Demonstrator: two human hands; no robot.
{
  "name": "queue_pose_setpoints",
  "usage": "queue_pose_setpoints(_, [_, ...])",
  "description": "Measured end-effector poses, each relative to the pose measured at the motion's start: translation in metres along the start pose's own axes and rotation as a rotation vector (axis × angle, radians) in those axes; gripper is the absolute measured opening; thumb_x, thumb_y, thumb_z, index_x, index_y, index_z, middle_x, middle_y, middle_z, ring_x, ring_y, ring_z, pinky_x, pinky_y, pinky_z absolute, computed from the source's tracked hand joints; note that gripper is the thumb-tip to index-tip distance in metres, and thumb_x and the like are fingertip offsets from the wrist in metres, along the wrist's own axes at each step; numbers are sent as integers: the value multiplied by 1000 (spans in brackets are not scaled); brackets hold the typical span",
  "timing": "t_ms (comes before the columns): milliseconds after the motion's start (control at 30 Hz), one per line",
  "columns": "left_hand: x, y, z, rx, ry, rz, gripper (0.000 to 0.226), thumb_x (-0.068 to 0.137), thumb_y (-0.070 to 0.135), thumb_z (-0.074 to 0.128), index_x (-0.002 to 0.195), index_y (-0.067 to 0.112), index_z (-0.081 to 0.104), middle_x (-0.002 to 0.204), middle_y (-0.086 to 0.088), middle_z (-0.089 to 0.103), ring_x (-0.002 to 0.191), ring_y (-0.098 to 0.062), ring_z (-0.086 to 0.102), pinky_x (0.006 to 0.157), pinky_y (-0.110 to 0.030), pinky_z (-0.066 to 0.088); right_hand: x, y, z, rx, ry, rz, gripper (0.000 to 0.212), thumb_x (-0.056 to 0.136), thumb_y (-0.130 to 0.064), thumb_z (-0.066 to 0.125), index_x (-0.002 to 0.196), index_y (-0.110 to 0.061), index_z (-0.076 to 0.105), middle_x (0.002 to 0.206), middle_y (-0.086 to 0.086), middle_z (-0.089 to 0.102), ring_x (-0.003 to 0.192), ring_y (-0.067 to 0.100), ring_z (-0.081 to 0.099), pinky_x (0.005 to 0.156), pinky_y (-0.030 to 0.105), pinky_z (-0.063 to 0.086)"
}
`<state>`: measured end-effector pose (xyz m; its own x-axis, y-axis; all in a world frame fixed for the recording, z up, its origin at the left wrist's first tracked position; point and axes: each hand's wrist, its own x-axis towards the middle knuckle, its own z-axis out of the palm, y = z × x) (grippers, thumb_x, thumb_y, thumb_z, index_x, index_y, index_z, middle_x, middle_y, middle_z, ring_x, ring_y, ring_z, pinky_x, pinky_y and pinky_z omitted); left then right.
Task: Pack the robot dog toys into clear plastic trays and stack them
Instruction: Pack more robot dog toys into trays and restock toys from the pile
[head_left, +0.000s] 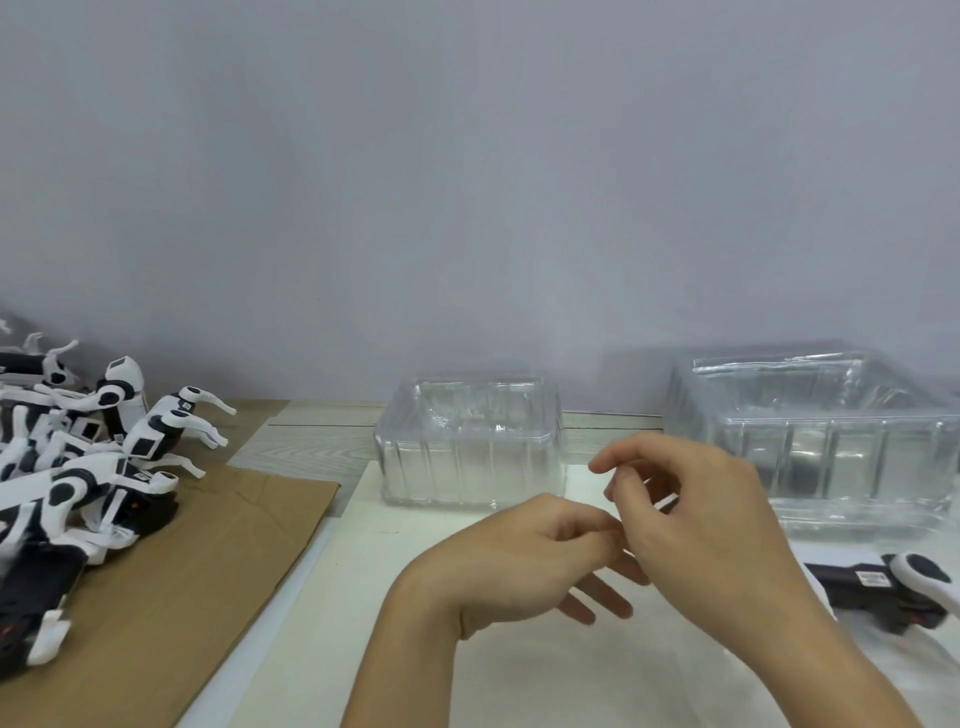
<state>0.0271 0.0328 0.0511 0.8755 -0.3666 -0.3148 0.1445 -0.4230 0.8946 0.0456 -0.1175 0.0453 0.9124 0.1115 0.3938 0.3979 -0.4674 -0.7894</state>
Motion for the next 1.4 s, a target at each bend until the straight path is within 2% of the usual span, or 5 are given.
queue_pose_setpoints(567, [6,-18,-16,-41,599,-47,16,99,29,53,97,32,68,87,13,74,75,-1,71,77,-26,55,-1,14,-14,-365,-271,218,15,92,-28,54,93,-39,64,80,-13,65,81,5,60,73,26,47])
queue_pose_setpoints(867, [7,-28,-28,-201,907,-36,13,94,25,57,90,33,67,91,8,73,83,-15,71,60,-22,48,6,75,-79,-536,144,595,10,79,-26,63,70,-28,67,74,3,70,81,35,60,81,42,54])
queue_pose_setpoints(1100, [8,-31,-29,-71,1067,42,18,93,16,58,100,33,59,100,8,54,73,-10,56,48,-11,40,9,65,-66,-495,90,497,20,85,-26,61,67,-34,62,75,-3,68,78,28,51,69,33,41])
queue_pose_setpoints(1267, [11,-38,-25,264,925,54,62,100,7,44,152,34,29,160,19,16,116,-25,59,97,-28,44,8,48,-54,-390,-28,295,21,88,-20,63,74,-36,65,68,-16,63,72,13,58,66,29,41])
queue_pose_setpoints(1400, [16,-46,-23,443,895,-16,53,101,17,54,148,34,36,146,22,26,84,-13,59,76,-22,38,3,34,-35,-244,-175,145,21,89,-21,63,83,-41,68,74,-14,65,74,-7,59,62,7,43])
